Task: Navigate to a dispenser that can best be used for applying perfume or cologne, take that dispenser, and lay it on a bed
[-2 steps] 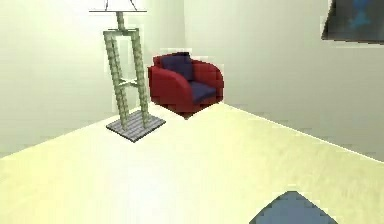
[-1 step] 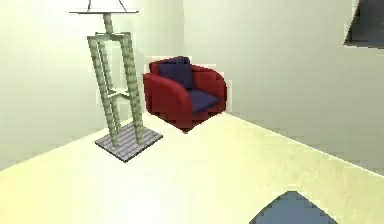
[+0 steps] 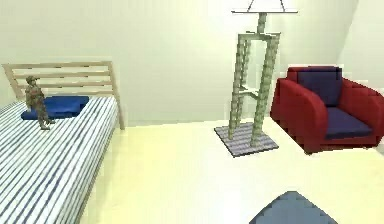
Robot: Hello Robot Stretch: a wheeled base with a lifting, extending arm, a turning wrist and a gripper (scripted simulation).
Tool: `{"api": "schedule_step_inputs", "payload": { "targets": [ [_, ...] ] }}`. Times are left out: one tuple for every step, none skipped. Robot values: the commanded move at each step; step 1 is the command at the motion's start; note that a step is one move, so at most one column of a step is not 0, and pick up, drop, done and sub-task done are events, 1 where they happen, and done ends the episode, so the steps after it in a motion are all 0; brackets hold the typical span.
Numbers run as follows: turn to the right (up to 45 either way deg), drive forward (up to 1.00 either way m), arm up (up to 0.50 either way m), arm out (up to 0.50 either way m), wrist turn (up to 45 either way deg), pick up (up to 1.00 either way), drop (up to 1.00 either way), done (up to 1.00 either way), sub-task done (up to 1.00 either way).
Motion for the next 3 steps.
{"api": "schedule_step_inputs", "payload": {
  "targets": [
    [0.0,1.0,0.0,0.0,0.0,0.0,0.0,0.0,0.0],
    [-6.0,0.0,0.0,0.0,0.0,0.0,0.0,0.0,0.0],
    [0.0,0.3,0.0,0.0,0.0,0.0,0.0,0.0,0.0]
  ]
}}
